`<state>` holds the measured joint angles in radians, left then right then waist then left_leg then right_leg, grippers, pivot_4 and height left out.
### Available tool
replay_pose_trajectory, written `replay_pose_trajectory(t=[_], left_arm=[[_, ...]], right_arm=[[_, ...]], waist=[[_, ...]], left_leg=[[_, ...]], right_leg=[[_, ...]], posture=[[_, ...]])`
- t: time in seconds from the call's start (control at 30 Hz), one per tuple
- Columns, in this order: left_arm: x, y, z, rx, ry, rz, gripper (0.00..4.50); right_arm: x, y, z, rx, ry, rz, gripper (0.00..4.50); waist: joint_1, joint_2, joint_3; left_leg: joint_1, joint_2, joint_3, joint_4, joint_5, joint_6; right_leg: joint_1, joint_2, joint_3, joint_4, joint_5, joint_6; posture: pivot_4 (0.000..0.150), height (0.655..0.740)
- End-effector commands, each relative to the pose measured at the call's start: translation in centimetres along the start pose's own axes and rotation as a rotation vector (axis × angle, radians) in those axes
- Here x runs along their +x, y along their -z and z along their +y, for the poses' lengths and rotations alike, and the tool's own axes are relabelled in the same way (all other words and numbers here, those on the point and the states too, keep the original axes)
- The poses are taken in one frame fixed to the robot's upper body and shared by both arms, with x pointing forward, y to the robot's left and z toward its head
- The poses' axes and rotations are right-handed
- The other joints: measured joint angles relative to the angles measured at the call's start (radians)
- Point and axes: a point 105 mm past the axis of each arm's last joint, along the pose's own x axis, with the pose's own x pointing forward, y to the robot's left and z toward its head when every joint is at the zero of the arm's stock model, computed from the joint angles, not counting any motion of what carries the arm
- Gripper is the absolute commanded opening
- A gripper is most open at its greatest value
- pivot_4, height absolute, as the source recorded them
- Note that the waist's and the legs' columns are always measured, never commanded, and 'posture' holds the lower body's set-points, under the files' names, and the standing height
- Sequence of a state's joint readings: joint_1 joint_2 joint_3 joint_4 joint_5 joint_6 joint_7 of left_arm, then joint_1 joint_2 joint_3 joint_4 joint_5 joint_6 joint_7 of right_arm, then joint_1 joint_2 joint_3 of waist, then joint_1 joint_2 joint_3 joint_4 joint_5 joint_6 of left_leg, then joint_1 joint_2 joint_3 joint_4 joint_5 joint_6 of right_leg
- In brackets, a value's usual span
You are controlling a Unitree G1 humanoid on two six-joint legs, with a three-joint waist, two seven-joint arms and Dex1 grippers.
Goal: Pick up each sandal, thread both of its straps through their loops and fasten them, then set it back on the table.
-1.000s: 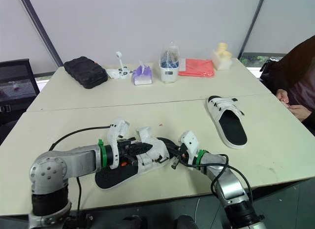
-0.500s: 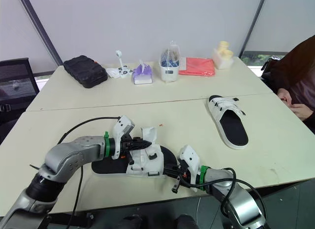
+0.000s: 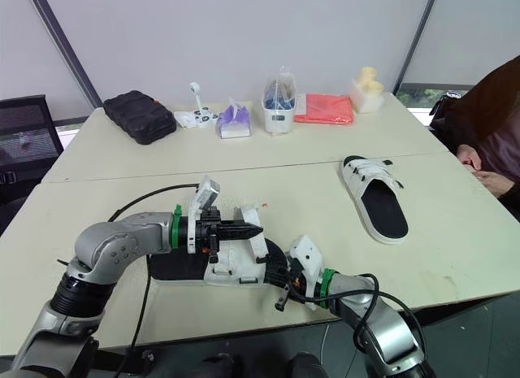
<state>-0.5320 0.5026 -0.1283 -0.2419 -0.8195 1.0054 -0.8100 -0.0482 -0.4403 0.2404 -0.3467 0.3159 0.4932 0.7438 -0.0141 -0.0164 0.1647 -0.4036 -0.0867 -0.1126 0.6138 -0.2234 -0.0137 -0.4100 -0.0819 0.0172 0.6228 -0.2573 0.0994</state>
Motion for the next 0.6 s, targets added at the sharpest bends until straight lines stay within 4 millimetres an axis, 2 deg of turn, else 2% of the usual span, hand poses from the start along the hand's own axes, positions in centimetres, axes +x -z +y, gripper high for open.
replay_pose_trajectory(t=[0.03, 0.47, 0.6], left_arm=[[-0.3, -0.9, -1.1, 0.037, 0.045, -0.006, 0.03], [-1.6, 0.6, -0.7, 0.061, 0.051, 0.099, 0.03], [-1.3, 0.8, -1.1, 0.062, 0.073, 0.106, 0.03]], right_arm=[[0.2, 1.6, -0.2, 0.028, 0.018, 0.059, 0.00], [0.2, 1.9, 0.1, 0.037, 0.025, 0.063, 0.00], [0.2, 1.9, 0.2, 0.041, 0.027, 0.060, 0.00]], waist=[[0.001, 0.000, 0.000], [0.002, 0.000, 0.000], [0.002, 0.000, 0.000]], left_leg=[[0.000, 0.000, 0.000, 0.000, 0.000, 0.000], [0.001, 0.000, 0.000, 0.001, 0.000, 0.000], [0.001, 0.000, 0.000, 0.000, 0.000, 0.000]], right_leg=[[0.000, 0.000, 0.000, 0.000, 0.000, 0.000], [0.000, 0.000, 0.000, 0.002, -0.001, -0.001], [0.000, 0.000, 0.000, 0.002, 0.000, -0.001]], posture=[[0.150, 0.7400], [0.150, 0.7400], [0.150, 0.7400]])
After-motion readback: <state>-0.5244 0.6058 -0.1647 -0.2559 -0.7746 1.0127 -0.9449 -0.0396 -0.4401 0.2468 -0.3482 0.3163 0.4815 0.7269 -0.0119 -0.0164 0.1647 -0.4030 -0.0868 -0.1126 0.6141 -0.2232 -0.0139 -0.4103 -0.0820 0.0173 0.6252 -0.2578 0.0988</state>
